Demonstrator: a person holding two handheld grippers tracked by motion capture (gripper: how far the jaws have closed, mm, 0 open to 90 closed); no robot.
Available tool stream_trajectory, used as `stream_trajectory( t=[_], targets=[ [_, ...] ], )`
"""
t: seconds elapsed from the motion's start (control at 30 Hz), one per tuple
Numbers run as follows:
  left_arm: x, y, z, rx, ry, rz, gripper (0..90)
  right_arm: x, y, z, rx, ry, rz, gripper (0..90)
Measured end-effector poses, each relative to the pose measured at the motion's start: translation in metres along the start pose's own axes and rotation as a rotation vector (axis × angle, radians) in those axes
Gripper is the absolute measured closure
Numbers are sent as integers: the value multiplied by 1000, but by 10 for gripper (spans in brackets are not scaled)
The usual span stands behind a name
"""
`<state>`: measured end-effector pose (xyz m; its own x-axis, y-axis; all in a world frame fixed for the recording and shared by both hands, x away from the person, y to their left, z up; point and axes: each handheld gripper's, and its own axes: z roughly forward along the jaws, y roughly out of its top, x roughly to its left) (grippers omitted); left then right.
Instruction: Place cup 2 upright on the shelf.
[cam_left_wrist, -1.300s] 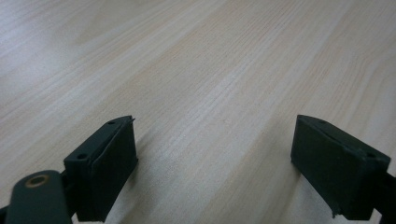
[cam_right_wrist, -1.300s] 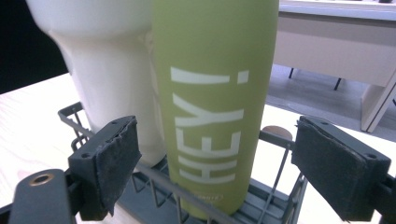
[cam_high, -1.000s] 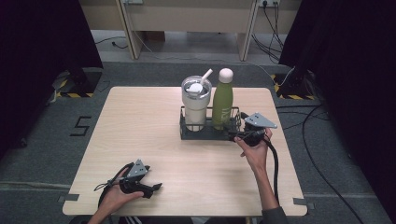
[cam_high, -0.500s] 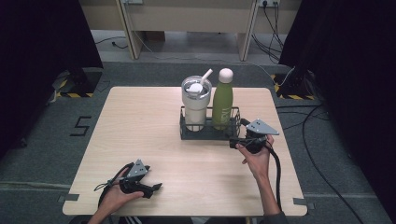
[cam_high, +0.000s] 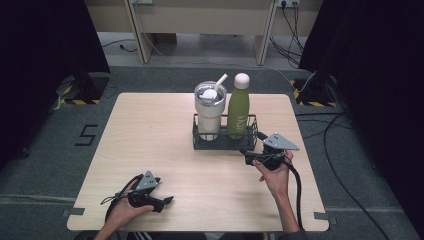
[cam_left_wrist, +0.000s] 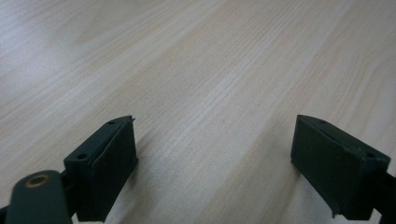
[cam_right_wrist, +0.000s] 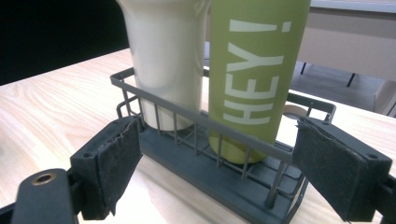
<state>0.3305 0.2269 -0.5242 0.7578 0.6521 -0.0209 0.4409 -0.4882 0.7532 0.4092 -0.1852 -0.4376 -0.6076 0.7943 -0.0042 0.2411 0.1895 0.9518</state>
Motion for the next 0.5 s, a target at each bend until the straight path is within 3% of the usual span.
stream_trajectory(
  t=[0.5],
  targets=[
    [0,0,0,0,0,0,135,9,-10,-11,12,15,-2,152]
  ],
)
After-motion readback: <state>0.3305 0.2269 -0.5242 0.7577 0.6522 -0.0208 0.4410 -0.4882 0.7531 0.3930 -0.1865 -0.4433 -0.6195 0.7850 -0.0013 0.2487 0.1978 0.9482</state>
